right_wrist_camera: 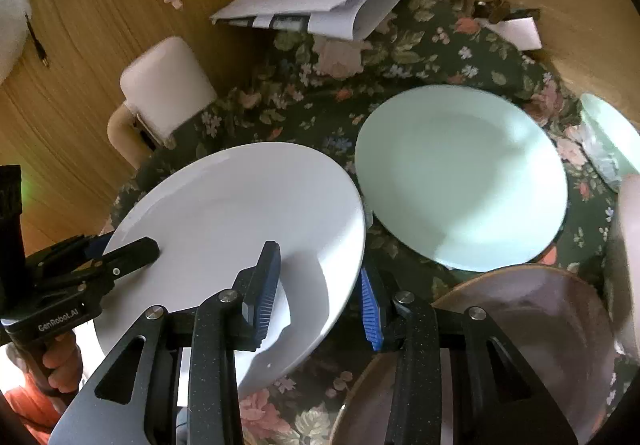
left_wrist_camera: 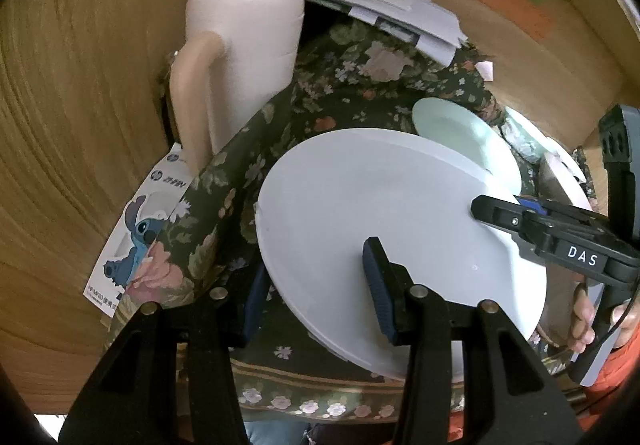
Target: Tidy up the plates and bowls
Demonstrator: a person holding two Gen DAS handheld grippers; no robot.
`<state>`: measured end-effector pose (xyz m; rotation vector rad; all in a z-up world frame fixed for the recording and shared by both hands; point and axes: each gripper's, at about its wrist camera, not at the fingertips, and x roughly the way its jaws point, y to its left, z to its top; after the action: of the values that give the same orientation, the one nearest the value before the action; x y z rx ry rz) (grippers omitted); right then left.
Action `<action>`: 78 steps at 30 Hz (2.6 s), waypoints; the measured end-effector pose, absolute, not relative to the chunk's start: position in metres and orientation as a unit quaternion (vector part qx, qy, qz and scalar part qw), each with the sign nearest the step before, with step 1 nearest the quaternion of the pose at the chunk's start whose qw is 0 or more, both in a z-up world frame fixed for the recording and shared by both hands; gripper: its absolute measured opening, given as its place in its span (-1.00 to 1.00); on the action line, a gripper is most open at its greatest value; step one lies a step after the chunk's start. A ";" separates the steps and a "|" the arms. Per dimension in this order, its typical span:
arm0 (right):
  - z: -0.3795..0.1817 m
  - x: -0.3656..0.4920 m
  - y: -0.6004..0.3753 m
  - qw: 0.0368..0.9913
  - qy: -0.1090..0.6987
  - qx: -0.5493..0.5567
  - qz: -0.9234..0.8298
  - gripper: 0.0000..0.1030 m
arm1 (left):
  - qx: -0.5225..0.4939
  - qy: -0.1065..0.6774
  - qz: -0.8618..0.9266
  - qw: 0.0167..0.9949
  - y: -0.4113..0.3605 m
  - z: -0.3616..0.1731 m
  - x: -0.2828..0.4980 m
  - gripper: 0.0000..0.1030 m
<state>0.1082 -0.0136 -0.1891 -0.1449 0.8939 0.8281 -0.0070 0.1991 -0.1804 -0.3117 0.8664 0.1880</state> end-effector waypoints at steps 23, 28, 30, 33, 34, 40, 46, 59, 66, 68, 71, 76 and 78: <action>-0.152 0.094 -0.098 0.864 0.369 -0.017 0.342 -0.34 | -0.109 0.384 0.027 0.916 0.135 -0.144 0.011 -0.12; -0.151 0.091 -0.121 0.870 0.366 -0.006 0.331 -0.34 | -0.101 0.384 0.013 0.918 0.115 -0.140 0.013 -0.12; -0.151 0.090 -0.129 0.871 0.366 -0.002 0.327 -0.34 | -0.097 0.385 0.008 0.918 0.108 -0.140 0.014 -0.12; -0.153 0.089 -0.142 0.873 0.367 0.002 0.321 -0.34 | -0.091 0.385 0.000 0.918 0.096 -0.140 0.014 -0.12; -0.154 0.089 -0.146 0.873 0.368 0.004 0.319 -0.34 | -0.088 0.386 -0.002 0.918 0.091 -0.140 0.014 -0.12; -0.162 0.086 -0.171 0.875 0.374 0.012 0.308 -0.34 | -0.081 0.396 -0.014 0.915 0.070 -0.145 0.016 -0.12; -0.173 0.084 -0.185 0.873 0.385 0.018 0.299 -0.34 | -0.076 0.411 -0.023 0.908 0.054 -0.154 0.018 -0.12; -0.195 0.089 -0.210 0.866 0.411 0.036 0.281 -0.34 | -0.063 0.444 -0.037 0.893 0.030 -0.178 0.029 -0.12; -0.201 0.093 -0.217 0.864 0.421 0.039 0.273 -0.34 | -0.057 0.452 -0.044 0.889 0.021 -0.187 0.036 -0.12; -0.203 0.095 -0.217 0.863 0.424 0.039 0.273 -0.34 | -0.057 0.455 -0.045 0.887 0.021 -0.189 0.037 -0.12; -0.203 0.096 -0.218 0.862 0.424 0.042 0.274 -0.34 | -0.059 0.460 -0.044 0.885 0.020 -0.192 0.039 -0.11; -0.203 0.096 -0.218 0.861 0.427 0.043 0.274 -0.34 | -0.061 0.460 -0.044 0.885 0.020 -0.193 0.041 -0.11; -0.202 0.096 -0.219 0.859 0.429 0.045 0.276 -0.34 | -0.062 0.461 -0.045 0.884 0.020 -0.194 0.042 -0.11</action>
<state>0.0962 -0.2192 -0.2021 0.0948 0.9018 0.5796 0.0422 0.0205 -0.1941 -0.1296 0.9597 -0.0930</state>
